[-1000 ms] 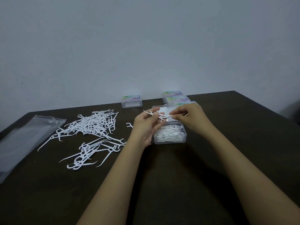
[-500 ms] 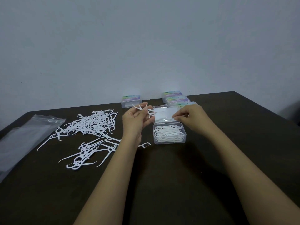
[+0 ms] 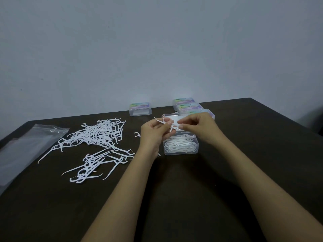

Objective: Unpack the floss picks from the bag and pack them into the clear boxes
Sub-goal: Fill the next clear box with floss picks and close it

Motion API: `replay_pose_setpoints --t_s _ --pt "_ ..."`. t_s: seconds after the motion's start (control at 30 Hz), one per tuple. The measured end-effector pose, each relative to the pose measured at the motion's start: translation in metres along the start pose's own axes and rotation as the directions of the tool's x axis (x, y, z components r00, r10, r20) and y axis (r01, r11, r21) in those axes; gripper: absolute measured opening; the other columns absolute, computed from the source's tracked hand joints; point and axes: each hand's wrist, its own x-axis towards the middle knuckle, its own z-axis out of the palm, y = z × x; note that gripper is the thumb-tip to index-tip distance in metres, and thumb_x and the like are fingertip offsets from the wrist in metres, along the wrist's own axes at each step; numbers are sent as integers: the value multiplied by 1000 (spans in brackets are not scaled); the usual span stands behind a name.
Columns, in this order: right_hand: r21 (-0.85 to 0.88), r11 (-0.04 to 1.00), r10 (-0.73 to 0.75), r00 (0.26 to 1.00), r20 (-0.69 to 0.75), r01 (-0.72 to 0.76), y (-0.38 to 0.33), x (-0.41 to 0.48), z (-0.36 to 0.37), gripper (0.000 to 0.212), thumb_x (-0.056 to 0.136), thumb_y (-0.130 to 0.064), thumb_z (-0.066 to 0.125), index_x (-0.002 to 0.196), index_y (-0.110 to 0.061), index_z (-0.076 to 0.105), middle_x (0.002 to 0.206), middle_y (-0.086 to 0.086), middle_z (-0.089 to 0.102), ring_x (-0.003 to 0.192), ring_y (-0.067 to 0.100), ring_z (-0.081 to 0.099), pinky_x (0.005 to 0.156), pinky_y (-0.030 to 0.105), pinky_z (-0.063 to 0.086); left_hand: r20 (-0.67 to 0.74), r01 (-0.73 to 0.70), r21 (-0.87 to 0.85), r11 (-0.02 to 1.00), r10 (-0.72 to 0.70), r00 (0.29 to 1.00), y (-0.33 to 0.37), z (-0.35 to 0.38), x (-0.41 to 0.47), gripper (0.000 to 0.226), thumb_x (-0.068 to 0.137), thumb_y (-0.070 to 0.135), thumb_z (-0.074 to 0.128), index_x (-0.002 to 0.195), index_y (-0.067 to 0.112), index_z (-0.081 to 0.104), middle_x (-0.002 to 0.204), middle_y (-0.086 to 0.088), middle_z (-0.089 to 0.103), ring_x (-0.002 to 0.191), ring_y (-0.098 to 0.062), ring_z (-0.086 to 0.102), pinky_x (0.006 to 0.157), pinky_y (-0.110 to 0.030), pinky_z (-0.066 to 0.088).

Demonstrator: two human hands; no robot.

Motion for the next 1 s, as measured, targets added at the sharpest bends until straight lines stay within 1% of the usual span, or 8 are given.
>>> replay_pose_setpoints --t_s 0.17,0.27,0.33,0.5,0.63,0.8,0.93,1.0 --pt "-52 998 23 999 50 -20 1 1 -7 19 84 -9 64 102 -6 70 92 1 65 84 9 58 67 10 45 8 13 19 1000 -13 1000 -2 2 -2 9 82 -6 61 85 2 63 80 -10 67 65 -12 69 63 -21 58" --pt "-45 997 56 998 39 -54 4 2 -13 17 85 -9 63 101 -6 69 92 0 63 87 10 58 74 17 48 -13 11 37 999 -11 1000 -2 4 -2 14 81 -7 62 93 1 63 79 -11 66 66 -14 68 61 -21 58" --pt "-13 996 94 995 46 -94 6 3 -18 16 85 -8 63 100 -6 69 90 0 64 84 10 59 77 22 49 -29 17 45 999 -15 999 -2 3 -2 13 80 -6 63 89 3 61 77 -11 67 64 -13 68 59 -20 57" --pt "50 991 125 992 34 -126 7 2 -21 16 85 -8 62 99 -6 69 81 1 64 69 7 55 61 13 44 -48 4 95 995 0 999 -2 2 -2 11 80 -3 66 80 6 61 74 -10 68 67 -15 67 63 -22 58" --pt "73 992 105 994 -18 -103 6 2 -18 17 85 -8 63 101 -6 69 74 -5 60 64 4 52 57 11 41 -72 -41 182 982 54 996 -3 1 -1 14 79 -3 67 80 9 60 76 -9 64 70 -16 65 61 -20 57" --pt "21 999 37 999 -35 -36 4 2 -13 17 83 -14 65 99 -9 70 77 -8 62 70 5 55 62 12 45 -87 -181 459 870 246 965 -4 3 2 13 82 3 66 86 13 59 75 -6 60 63 -13 62 51 -13 51" --pt "25 1000 13 996 -84 -11 3 1 -10 17 81 -15 69 95 -7 72 75 -2 65 70 11 57 68 24 50 -21 -250 578 777 321 947 -7 5 4 17 83 6 65 94 17 57 73 -4 58 67 -13 59 66 -28 57" --pt "35 999 24 992 -125 -20 3 1 -9 15 79 -15 71 92 -7 73 80 6 69 79 21 63 77 32 54 16 -298 646 703 378 926 -8 5 4 19 84 8 63 98 19 56 75 -2 57 71 -14 58 71 -30 54"
